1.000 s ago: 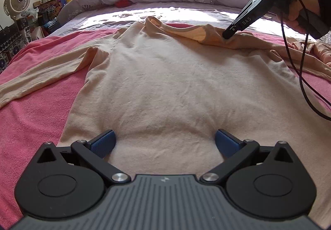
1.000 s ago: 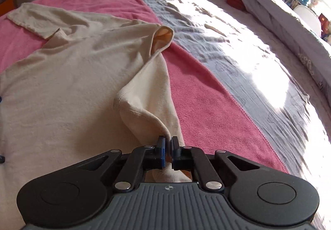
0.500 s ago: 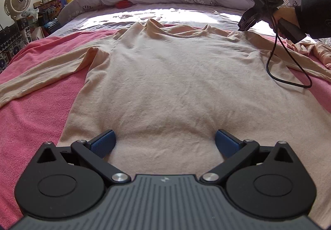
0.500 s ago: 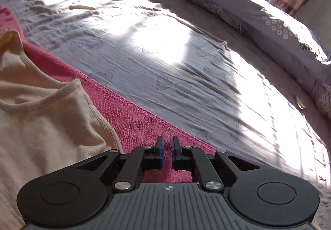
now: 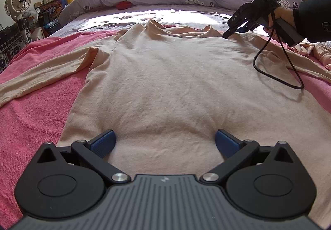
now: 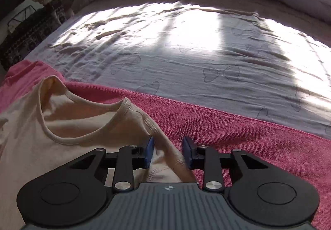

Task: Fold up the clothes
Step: 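Grasp the collar with the right gripper, pull it straight and release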

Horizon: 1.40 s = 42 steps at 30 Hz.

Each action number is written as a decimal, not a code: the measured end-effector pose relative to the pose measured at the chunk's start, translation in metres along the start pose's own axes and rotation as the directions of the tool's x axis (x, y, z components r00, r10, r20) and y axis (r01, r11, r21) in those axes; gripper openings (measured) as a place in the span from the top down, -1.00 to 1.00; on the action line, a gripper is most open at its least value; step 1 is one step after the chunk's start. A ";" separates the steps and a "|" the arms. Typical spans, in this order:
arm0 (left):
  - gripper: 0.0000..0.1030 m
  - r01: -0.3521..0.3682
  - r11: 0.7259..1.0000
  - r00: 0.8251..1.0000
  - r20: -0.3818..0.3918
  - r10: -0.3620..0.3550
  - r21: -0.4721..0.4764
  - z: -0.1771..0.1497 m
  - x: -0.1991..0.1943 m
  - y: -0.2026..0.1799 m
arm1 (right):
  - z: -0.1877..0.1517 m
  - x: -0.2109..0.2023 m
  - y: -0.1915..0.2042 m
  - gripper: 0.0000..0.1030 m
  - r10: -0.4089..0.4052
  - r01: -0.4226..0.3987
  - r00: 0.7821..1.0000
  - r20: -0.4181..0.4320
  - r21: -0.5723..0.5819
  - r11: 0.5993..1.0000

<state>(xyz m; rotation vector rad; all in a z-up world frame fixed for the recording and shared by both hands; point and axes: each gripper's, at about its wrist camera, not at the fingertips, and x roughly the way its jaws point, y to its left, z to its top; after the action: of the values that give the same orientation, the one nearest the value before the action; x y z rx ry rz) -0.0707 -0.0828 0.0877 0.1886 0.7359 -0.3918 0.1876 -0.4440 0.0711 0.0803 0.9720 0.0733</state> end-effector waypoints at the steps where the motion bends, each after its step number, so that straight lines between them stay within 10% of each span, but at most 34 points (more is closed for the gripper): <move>1: -1.00 0.000 1.000 1.000 0.000 0.000 0.000 0.000 0.000 0.000 | 0.002 -0.002 0.008 0.70 -0.030 0.030 1.000 -0.005 -0.043 0.999; 9: -1.00 0.004 1.000 1.000 0.008 -0.004 -0.005 -0.001 0.000 0.001 | 0.001 0.018 0.006 0.92 -0.360 0.361 0.932 0.041 -0.180 0.915; 14: -1.00 0.010 1.000 1.000 0.013 -0.010 -0.011 -0.001 -0.001 0.002 | 0.023 -0.028 0.042 0.59 0.011 0.004 0.989 0.146 -0.104 0.995; 19: -1.00 0.017 1.000 1.000 0.018 -0.017 -0.018 -0.002 -0.002 0.003 | 0.059 -0.005 0.095 0.10 0.460 -0.469 0.883 0.091 0.145 0.871; 25: -1.00 0.031 0.999 0.999 0.030 -0.030 -0.031 -0.004 -0.003 0.005 | 0.075 0.068 0.111 0.10 0.502 -0.479 0.862 0.065 0.427 0.767; 27: -1.00 0.034 0.999 0.999 0.034 -0.032 -0.034 -0.005 -0.003 0.006 | 0.075 0.081 0.111 0.38 0.497 -0.471 0.863 0.086 0.490 0.733; 28: -1.00 0.035 0.999 0.999 0.036 -0.034 -0.036 -0.005 -0.003 0.006 | 0.077 0.084 0.112 0.86 0.478 -0.456 0.873 0.094 0.503 0.734; 34: -1.00 0.040 0.998 0.998 0.043 -0.038 -0.043 -0.006 -0.004 0.007 | 0.084 0.118 0.108 0.88 0.427 -0.412 0.895 0.128 0.600 0.685; 42: -1.00 0.037 0.998 0.998 0.044 -0.035 -0.042 -0.007 -0.004 0.007 | 0.075 0.128 0.097 0.93 0.479 -0.465 0.865 0.153 0.602 0.649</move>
<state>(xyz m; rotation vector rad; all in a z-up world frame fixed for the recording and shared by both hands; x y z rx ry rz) -0.0750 -0.0734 0.0855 0.1267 0.7051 -0.4132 0.3189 -0.3377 0.0178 0.9664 0.9404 0.2346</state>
